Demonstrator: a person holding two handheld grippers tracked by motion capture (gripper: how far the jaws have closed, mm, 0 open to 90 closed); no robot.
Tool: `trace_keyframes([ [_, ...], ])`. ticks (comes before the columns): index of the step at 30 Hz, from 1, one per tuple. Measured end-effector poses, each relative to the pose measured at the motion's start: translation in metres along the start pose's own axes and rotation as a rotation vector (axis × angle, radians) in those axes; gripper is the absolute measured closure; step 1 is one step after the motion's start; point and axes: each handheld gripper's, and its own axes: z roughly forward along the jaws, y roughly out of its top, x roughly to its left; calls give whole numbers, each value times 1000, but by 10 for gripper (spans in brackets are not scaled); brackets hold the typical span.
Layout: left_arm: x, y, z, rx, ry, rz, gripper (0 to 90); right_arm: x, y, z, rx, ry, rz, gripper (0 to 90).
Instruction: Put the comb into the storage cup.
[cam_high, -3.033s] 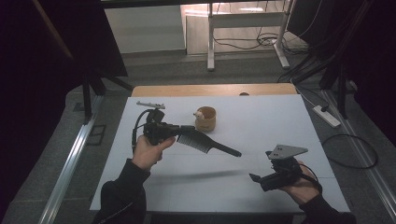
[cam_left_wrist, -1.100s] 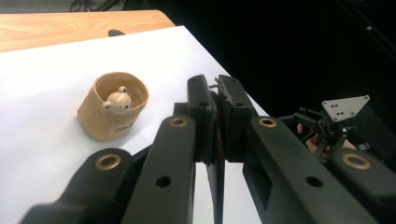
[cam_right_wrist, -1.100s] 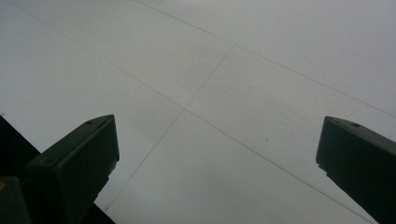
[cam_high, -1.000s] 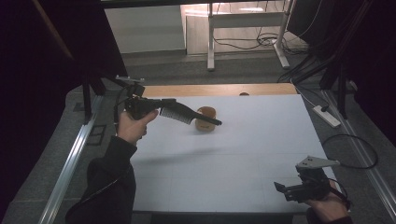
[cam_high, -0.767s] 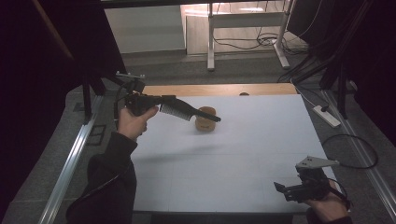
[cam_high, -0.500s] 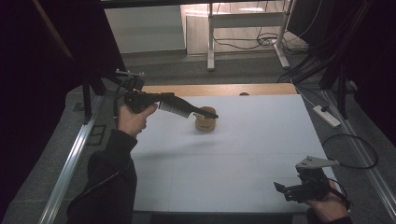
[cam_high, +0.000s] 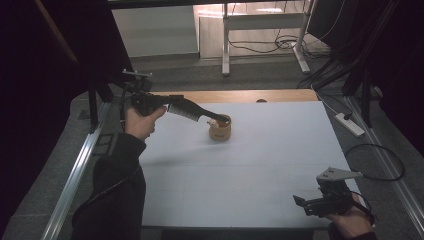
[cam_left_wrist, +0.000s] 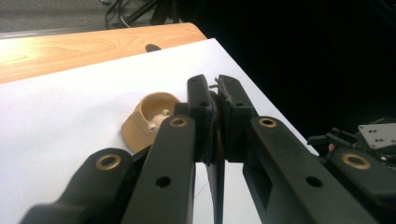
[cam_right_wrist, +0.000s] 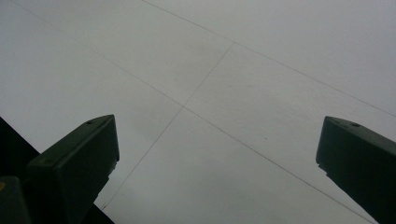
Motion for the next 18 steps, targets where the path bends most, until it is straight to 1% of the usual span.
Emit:
trace_keyframes([
  [9, 4, 7, 2, 10, 28, 5, 839, 0, 0, 0, 5, 1, -1, 0],
  [10, 5, 8, 2, 7, 31, 0, 839, 0, 0, 1, 6, 0, -1, 0],
  [18, 11, 13, 5, 12, 67, 0, 839, 0, 0, 1, 6, 1, -2, 0],
])
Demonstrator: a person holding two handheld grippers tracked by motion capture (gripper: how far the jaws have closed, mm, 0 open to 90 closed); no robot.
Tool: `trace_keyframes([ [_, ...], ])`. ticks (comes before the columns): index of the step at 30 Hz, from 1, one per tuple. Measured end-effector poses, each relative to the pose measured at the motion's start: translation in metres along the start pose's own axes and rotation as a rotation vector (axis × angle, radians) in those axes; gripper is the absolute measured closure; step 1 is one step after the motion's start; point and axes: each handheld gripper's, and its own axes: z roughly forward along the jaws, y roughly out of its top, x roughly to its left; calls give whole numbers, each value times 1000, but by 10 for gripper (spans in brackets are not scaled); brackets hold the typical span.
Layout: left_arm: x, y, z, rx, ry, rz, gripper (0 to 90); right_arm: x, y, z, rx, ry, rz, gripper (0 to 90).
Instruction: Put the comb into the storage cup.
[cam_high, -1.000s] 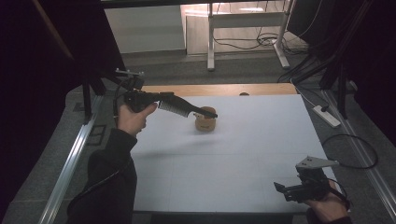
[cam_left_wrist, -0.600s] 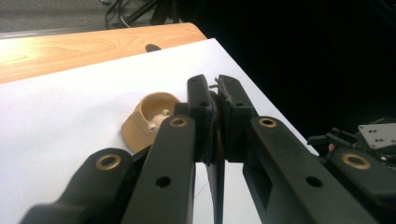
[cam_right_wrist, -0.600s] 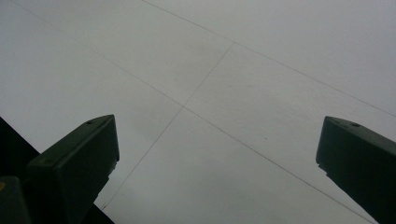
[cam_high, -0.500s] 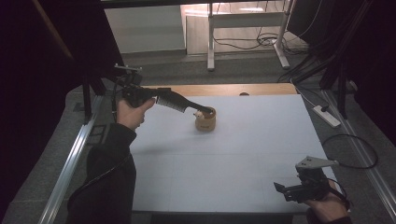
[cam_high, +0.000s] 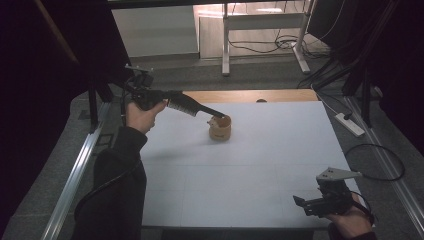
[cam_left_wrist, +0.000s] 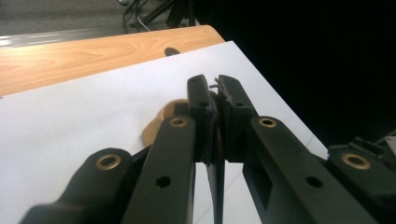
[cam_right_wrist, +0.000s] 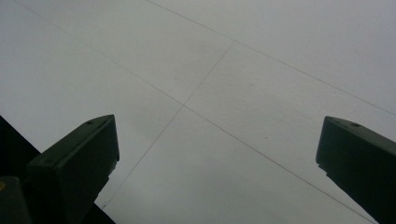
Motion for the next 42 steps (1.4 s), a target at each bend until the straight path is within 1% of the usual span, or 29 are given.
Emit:
trace_keyframes([
  [10, 4, 4, 7, 17, 32, -1, 839, 0, 0, 0, 4, 1, -2, 0],
  [18, 7, 6, 15, 39, 45, -2, 838, 0, 0, 1, 7, 2, -3, 0],
  [26, 10, 7, 24, 55, 46, -9, 838, 0, 0, 1, 9, 3, -4, 0],
  [42, 13, 4, 41, 81, 51, -14, 839, 0, 0, 1, 11, 7, -7, 0],
])
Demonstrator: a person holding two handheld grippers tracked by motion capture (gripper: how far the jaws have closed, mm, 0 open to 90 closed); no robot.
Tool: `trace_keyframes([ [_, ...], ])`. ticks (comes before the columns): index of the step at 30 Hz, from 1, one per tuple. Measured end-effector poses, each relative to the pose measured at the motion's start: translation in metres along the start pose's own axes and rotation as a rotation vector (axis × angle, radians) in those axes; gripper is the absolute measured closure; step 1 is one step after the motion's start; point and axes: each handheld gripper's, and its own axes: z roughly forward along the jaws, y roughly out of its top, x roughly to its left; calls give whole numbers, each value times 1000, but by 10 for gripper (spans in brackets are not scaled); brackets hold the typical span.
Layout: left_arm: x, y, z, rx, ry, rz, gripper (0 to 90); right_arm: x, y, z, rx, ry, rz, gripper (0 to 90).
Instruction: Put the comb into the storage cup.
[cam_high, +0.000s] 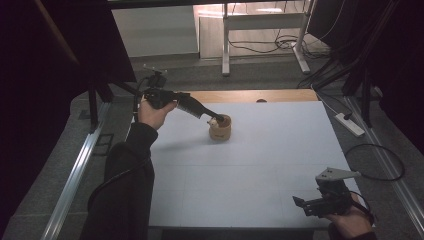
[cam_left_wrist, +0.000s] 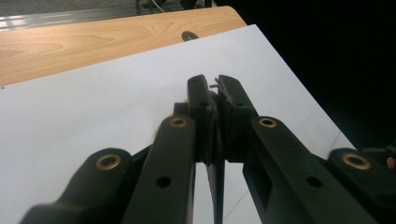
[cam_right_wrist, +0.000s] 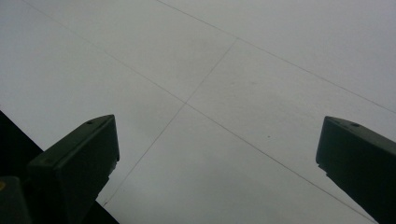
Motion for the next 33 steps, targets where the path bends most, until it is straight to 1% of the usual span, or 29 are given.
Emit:
trace_keyframes([
  [14, 2, -2, 13, 17, 5, -5, 838, 0, 0, 0, 1, 2, -2, 0],
  [20, 2, -3, 19, 21, 10, -7, 838, 0, 0, 0, 0, 3, -2, 0],
  [22, 2, -3, 21, 26, 13, -1, 838, 0, 0, 0, -1, 3, -2, 0],
  [24, 2, -3, 22, 27, 15, -5, 838, 0, 0, 0, 0, 3, -2, 0],
  [32, 2, -3, 27, 33, 25, 3, 838, 0, 0, 0, 5, 5, -4, 0],
  [33, 1, -4, 28, 33, 26, -2, 838, 0, 0, 0, 6, 5, -4, 0],
])
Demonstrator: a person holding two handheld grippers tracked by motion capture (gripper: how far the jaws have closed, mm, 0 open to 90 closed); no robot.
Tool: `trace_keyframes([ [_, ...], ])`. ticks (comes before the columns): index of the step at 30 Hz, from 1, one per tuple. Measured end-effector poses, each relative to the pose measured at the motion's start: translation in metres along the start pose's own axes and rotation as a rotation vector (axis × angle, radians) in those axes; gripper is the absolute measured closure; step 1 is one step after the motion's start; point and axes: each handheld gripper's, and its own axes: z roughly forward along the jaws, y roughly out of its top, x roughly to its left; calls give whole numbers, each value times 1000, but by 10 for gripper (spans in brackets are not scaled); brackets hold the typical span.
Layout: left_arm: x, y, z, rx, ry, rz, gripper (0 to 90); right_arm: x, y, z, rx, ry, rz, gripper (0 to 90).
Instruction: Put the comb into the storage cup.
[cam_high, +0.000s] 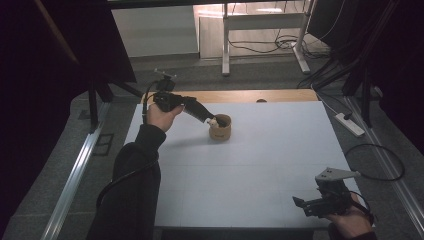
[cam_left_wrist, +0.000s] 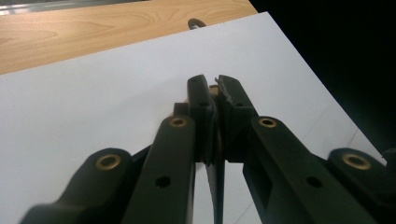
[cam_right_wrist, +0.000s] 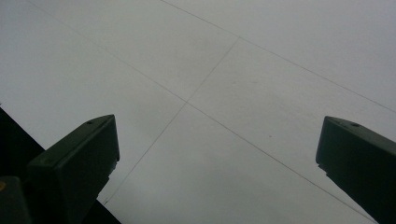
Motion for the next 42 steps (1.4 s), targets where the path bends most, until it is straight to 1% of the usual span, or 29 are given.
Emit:
trace_keyframes([
  [6, 0, -2, 6, 5, 3, 3, 838, 0, 0, 0, 1, 0, 0, 0],
  [11, 0, -2, 8, -1, 5, 3, 838, 0, 0, 0, 1, 1, -1, 0],
  [18, 2, -3, 8, -8, -2, -3, 834, 0, 0, 0, 5, 2, -2, 0],
  [23, 4, -5, 10, -30, -9, -7, 825, 0, 0, 0, 4, 1, -2, 0],
  [25, 5, -6, 9, -47, -11, -10, 819, 0, 0, 0, 4, 1, -2, 0],
  [26, 6, -6, 9, -55, -16, -17, 807, 0, 0, 0, 4, 1, -2, 0],
  [29, 7, -7, 7, -62, -5, -9, 769, 0, 0, 0, 4, 2, -2, 0],
  [30, 6, -8, 7, -67, -3, -11, 751, 0, 0, 0, 4, 2, -3, 0],
  [36, 8, -11, 7, -77, 13, 5, 655, 0, 0, 0, 2, 1, -3, 0],
  [42, 9, -13, 8, -83, 32, 30, 557, 0, 0, 0, 2, 1, -3, 0],
])
